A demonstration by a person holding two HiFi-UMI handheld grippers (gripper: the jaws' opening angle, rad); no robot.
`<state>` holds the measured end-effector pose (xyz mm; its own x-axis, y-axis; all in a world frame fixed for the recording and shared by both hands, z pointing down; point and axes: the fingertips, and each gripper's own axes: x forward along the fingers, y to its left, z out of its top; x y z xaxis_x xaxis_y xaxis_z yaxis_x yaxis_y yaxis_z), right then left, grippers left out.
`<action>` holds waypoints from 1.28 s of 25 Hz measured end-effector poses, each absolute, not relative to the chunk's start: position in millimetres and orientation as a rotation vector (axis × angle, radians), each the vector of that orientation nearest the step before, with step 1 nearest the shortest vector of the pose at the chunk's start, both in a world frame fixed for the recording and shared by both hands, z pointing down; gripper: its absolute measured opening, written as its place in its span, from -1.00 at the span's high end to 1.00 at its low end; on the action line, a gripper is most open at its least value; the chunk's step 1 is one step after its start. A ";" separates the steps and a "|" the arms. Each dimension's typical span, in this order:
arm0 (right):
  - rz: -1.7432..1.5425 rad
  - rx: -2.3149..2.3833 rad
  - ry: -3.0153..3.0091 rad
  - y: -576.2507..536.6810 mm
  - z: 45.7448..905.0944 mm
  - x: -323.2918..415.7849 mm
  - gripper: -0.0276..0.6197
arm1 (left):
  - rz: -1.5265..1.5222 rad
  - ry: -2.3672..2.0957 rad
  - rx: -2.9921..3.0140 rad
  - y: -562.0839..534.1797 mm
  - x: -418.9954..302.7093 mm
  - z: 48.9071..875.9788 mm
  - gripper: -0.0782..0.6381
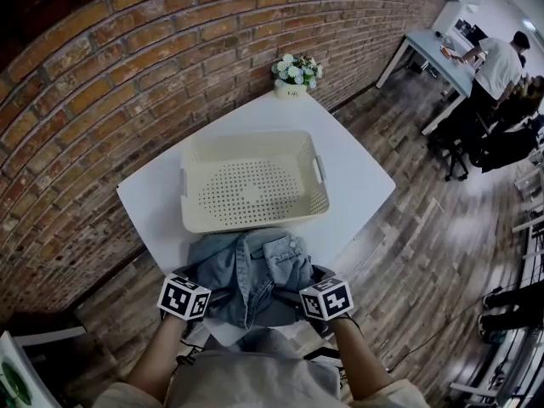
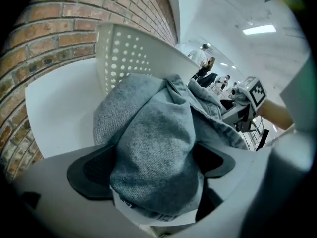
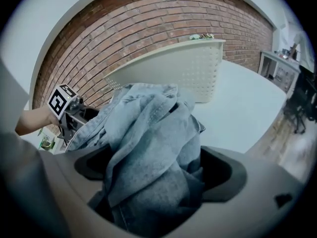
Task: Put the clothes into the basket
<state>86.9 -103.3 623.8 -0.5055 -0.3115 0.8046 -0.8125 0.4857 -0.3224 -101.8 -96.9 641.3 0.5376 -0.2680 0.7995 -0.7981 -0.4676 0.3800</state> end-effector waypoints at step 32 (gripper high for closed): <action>0.851 0.803 -2.219 -94.9 607.4 60.6 -0.20 | 0.882 -0.787 2.209 -85.0 -43.3 617.4 0.19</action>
